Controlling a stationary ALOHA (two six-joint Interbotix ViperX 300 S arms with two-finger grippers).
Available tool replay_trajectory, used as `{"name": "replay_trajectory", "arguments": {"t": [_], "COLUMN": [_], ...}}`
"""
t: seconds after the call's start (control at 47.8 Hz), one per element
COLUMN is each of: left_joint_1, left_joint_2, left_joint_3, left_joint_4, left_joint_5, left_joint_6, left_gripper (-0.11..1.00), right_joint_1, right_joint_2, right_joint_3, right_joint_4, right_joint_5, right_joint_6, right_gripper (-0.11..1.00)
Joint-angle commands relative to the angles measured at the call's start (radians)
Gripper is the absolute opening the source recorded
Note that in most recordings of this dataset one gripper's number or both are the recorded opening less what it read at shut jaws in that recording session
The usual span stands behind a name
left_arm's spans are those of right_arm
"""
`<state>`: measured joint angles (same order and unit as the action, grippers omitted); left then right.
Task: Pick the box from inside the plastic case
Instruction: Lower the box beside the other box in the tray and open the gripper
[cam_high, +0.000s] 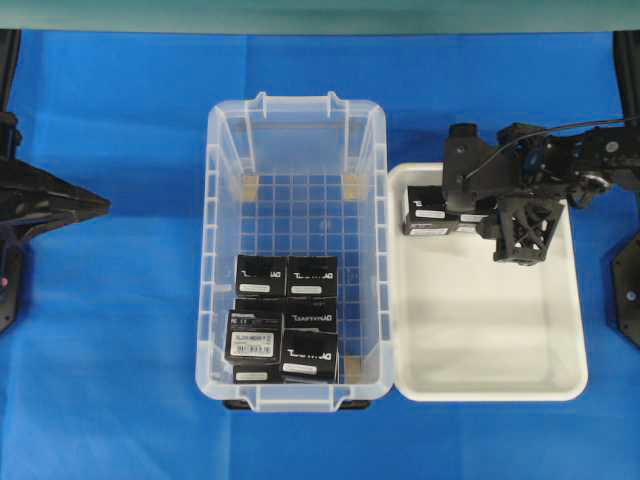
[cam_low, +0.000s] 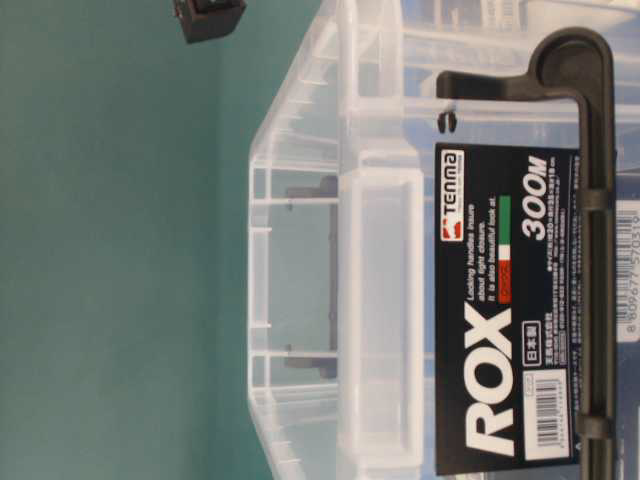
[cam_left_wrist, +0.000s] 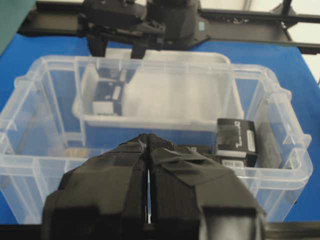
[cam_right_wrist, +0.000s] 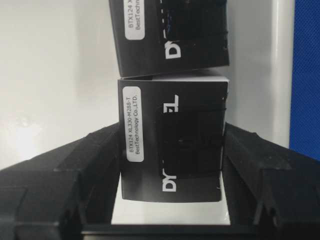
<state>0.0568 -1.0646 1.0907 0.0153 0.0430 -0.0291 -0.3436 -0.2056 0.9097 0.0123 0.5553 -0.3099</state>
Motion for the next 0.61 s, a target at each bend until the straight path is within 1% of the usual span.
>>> {"name": "replay_trajectory", "arguments": {"t": [0.0, 0.125, 0.251, 0.334, 0.502, 0.543, 0.585], "left_joint_1": [0.003, 0.003, 0.003, 0.003, 0.003, 0.003, 0.003], "left_joint_2": [0.008, 0.009, 0.009, 0.009, 0.009, 0.009, 0.009], "left_joint_3": [-0.029, -0.029, -0.029, -0.029, -0.029, -0.029, -0.029], "left_joint_4": [0.002, 0.002, 0.002, 0.002, 0.002, 0.002, 0.002], "left_joint_5": [-0.006, -0.006, -0.006, -0.006, -0.006, -0.006, -0.006], "left_joint_6": [-0.002, -0.005, -0.026, -0.035, -0.035, -0.035, -0.035], "left_gripper": [-0.04, -0.04, -0.04, -0.04, -0.04, -0.04, -0.04], "right_joint_1": [0.003, 0.005, 0.009, 0.011, 0.011, 0.011, 0.011], "right_joint_2": [0.023, 0.035, 0.046, 0.052, 0.060, 0.060, 0.060], "right_joint_3": [-0.011, -0.028, -0.046, -0.057, -0.071, -0.071, -0.071], "right_joint_4": [-0.002, -0.002, -0.002, 0.000, 0.000, 0.000, 0.000], "right_joint_5": [-0.003, 0.012, 0.043, 0.055, 0.058, 0.054, 0.051], "right_joint_6": [-0.002, -0.009, -0.055, -0.071, -0.069, -0.067, -0.069], "right_gripper": [0.61, 0.61, 0.61, 0.61, 0.61, 0.67, 0.78]}}
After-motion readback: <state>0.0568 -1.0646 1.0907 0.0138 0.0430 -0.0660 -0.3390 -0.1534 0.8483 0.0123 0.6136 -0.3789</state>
